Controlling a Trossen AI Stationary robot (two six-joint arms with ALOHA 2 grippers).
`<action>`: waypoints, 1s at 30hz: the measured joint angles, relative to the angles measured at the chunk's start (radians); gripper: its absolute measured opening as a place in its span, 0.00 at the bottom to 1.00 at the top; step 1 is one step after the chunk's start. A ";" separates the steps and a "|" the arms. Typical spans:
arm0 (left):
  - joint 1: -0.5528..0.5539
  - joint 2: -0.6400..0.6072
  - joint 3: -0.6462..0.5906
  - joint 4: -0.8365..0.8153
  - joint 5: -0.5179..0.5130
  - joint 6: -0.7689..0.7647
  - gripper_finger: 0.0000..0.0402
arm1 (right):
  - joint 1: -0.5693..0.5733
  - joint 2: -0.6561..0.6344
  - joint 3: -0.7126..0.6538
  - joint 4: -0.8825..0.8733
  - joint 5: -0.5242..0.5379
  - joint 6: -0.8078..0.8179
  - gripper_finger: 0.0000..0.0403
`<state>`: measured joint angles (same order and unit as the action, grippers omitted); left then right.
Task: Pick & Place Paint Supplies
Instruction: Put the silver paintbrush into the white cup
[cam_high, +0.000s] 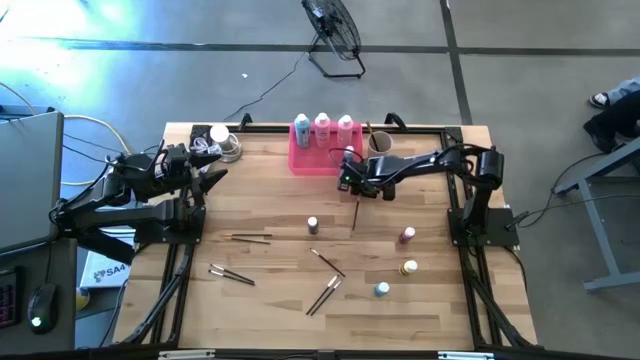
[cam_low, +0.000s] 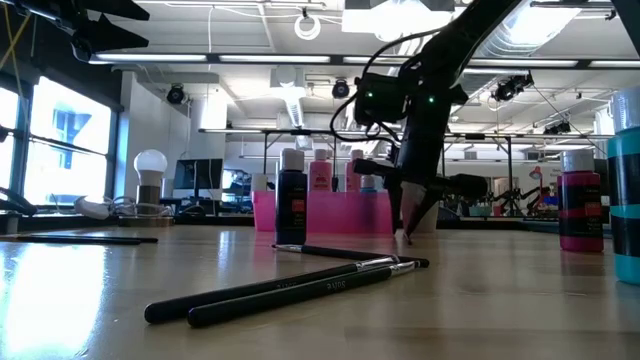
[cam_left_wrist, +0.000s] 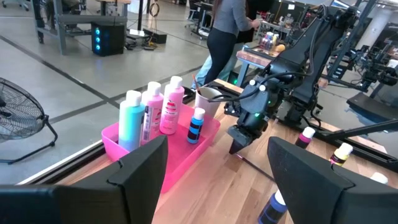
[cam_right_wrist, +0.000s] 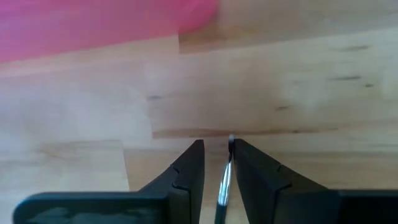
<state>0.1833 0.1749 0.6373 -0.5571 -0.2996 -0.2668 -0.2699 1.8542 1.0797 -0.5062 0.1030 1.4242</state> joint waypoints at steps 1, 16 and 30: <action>0.000 0.000 0.000 0.000 0.000 0.000 0.68 | 0.002 0.000 0.000 -0.001 -0.003 0.000 0.20; 0.000 0.000 0.000 0.000 0.000 0.000 0.68 | 0.004 0.000 0.000 -0.010 0.025 -0.010 0.20; 0.000 0.000 0.000 -0.003 0.000 0.000 0.68 | 0.004 0.000 0.000 -0.012 0.047 0.011 0.20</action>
<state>0.1829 0.1749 0.6373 -0.5598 -0.2996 -0.2668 -0.2657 1.8542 1.0794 -0.5183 0.1497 1.4357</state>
